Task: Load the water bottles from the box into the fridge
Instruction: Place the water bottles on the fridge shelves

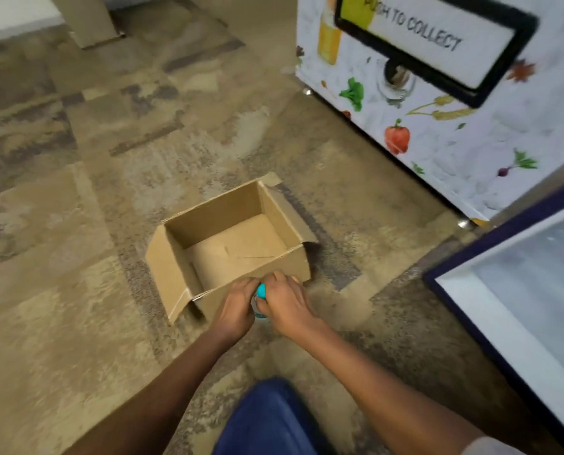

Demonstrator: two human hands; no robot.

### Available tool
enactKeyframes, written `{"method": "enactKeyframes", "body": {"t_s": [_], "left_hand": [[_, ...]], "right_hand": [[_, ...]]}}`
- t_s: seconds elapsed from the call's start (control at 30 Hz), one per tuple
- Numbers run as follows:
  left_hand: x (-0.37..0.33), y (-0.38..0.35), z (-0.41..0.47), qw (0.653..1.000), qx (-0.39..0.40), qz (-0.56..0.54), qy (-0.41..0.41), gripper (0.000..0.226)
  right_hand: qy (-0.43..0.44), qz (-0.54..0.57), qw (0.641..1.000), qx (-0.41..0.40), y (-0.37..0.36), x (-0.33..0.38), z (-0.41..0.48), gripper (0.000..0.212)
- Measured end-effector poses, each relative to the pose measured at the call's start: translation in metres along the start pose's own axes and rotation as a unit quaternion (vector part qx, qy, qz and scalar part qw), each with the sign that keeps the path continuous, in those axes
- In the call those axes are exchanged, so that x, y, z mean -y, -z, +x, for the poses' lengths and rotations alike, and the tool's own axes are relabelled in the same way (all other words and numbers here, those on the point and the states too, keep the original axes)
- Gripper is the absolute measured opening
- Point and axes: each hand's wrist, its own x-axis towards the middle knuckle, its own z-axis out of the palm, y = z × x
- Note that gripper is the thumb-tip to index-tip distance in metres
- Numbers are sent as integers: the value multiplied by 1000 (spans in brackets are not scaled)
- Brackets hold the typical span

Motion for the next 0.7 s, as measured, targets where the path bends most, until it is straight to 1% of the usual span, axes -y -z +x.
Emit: {"method": "enactKeyframes", "body": {"t_s": [0.07, 0.17, 0.27, 0.4, 0.47, 0.57, 0.7], "left_hand": [[-29, -8, 22, 1000, 2, 2, -24, 41], [-87, -15, 54, 998, 29, -3, -55, 46], [-146, -21, 85, 993, 43, 4, -106, 49], [-238, -15, 119, 981, 33, 23, -191, 40], [-286, -10, 135, 970, 33, 17, -239, 44], [-352, -5, 155, 952, 14, 4, -306, 34], [-428, 8, 162, 935, -1, 35, -354, 31]], "right_hand": [[-25, -2, 1000, -19, 30, -26, -8, 38], [-68, -7, 997, -38, 81, -61, -25, 37], [-104, -21, 993, -54, 138, -93, -44, 37], [-141, -48, 984, -100, 221, -128, -77, 37], [-150, -71, 977, -130, 260, -142, -97, 37], [-185, -95, 964, -165, 315, -159, -125, 39], [-236, -97, 943, -214, 371, -176, -162, 39]]}}
